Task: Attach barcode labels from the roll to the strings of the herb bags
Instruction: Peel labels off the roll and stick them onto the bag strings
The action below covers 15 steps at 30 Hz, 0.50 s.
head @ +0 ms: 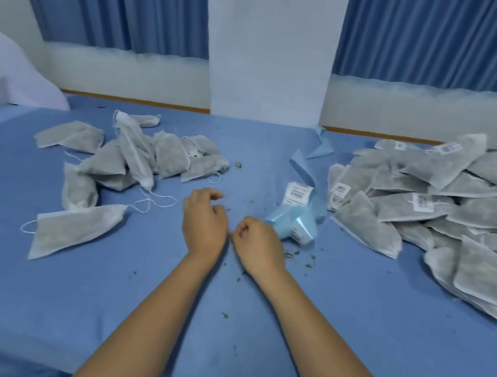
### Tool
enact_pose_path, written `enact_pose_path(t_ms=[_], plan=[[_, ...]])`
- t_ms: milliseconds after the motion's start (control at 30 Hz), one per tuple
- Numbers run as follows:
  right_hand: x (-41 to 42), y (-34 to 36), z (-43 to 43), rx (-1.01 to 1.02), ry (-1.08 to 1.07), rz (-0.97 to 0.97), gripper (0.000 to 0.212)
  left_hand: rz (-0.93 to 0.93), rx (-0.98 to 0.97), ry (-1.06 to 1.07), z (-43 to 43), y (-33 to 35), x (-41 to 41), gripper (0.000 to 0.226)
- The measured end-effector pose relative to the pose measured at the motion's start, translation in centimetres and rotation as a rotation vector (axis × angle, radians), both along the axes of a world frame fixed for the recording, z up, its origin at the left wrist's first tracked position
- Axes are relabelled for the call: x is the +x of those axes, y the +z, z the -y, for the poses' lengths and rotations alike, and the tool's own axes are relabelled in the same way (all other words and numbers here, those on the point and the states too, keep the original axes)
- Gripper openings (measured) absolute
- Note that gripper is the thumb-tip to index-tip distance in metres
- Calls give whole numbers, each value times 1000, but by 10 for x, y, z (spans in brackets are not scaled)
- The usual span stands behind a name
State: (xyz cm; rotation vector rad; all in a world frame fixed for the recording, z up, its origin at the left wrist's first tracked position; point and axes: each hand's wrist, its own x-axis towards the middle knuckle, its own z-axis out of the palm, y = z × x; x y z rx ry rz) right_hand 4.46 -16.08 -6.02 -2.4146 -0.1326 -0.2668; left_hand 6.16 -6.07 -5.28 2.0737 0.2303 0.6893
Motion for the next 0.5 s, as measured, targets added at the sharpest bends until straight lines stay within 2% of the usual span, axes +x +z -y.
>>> enact_pose_path(t_ms=[100, 200, 267, 367, 500], plan=[[18, -9, -15, -160, 27, 45, 10, -225, 106, 88, -37, -9, 20, 39], [30, -13, -19, -201, 24, 94, 10, -264, 79, 196, -58, -6, 39, 53], [34, -17, -19, -205, 18, 114, 10, -285, 5, 288, -73, -3, 52, 50], [35, -21, -18, -221, 33, 131, 10, -351, -29, 297, -96, -3, 67, 41], [33, -16, -17, -216, 45, 94, 11, -186, -159, 291, -96, -4, 66, 30]])
